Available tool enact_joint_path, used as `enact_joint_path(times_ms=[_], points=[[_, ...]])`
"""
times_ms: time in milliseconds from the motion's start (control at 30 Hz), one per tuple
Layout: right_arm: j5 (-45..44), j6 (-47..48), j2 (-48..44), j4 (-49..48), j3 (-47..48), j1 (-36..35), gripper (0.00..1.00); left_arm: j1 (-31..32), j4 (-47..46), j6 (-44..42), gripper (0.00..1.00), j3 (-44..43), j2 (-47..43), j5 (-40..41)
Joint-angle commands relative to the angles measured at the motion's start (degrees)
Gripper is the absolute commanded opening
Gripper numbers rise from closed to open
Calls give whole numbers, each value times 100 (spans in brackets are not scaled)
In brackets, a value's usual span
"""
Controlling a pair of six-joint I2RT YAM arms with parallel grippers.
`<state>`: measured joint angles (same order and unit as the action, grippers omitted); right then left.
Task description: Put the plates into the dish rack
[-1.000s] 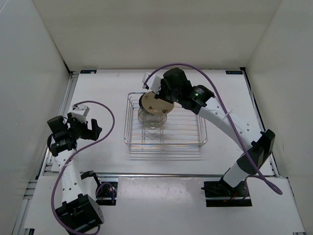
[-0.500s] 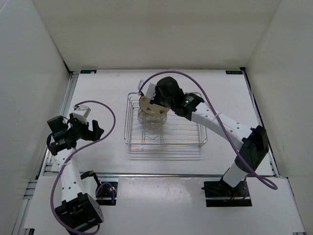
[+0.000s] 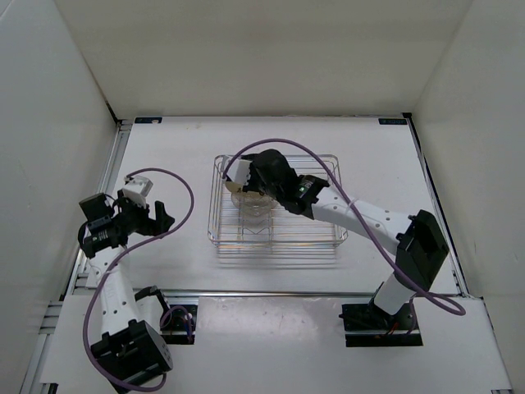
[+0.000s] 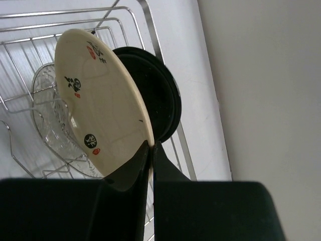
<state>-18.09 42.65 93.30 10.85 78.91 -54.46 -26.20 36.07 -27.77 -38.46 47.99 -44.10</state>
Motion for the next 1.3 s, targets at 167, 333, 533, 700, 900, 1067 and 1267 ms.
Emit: enact_joint_path(times_ms=[167,333,533,700,900,1067,1267], points=[[-239,261,-514,-822,-473,-118,0,-44,93,-97,100,-364,185,-134],[-292,314,-620,-874,-597,-118,0,-44,145,-44,100,-539,185,-239],[-292,419,-620,-927,-465,-171,0,-44,145,8,100,-610,237,-240],[-345,472,-620,-979,-412,-171,0,-44,198,8,100,-610,237,-240],[-503,586,-514,-1085,-201,-275,0,-44,198,8,100,-610,237,-240],[-556,648,-461,-1138,-87,-276,0,-44,198,8,100,-610,237,-240],[-556,700,-514,-1191,-148,-276,0,-44,198,8,100,-610,237,-240]])
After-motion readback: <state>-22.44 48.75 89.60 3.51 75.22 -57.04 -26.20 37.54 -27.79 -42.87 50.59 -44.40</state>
